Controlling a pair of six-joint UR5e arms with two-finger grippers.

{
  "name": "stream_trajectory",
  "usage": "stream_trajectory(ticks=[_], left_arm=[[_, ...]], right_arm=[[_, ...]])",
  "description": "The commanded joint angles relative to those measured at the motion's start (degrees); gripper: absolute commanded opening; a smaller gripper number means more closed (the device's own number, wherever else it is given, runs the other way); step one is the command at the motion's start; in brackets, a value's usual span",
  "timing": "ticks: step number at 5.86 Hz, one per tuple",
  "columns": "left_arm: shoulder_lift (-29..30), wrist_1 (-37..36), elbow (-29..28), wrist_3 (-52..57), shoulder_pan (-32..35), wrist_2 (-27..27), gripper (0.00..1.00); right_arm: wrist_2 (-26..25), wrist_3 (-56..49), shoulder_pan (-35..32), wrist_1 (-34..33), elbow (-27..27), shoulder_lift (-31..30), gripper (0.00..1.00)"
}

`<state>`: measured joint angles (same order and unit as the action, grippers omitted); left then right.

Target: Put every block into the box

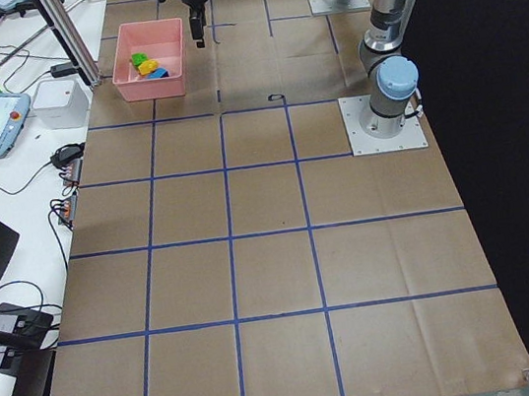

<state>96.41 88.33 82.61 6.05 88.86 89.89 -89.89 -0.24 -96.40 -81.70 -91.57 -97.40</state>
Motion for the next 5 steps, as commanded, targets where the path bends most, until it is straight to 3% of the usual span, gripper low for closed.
stream_trajectory(ticks=[1,5], left_arm=[[-0.1,0.0,0.0,0.2,0.0,0.1,1.00],[0.3,-0.1,0.1,0.5,0.0,0.1,1.00]], right_arm=[[0.0,0.0,0.0,0.1,0.0,-0.2,1.00],[-0.1,0.0,0.2,1.5,0.0,-2.7,1.00]])
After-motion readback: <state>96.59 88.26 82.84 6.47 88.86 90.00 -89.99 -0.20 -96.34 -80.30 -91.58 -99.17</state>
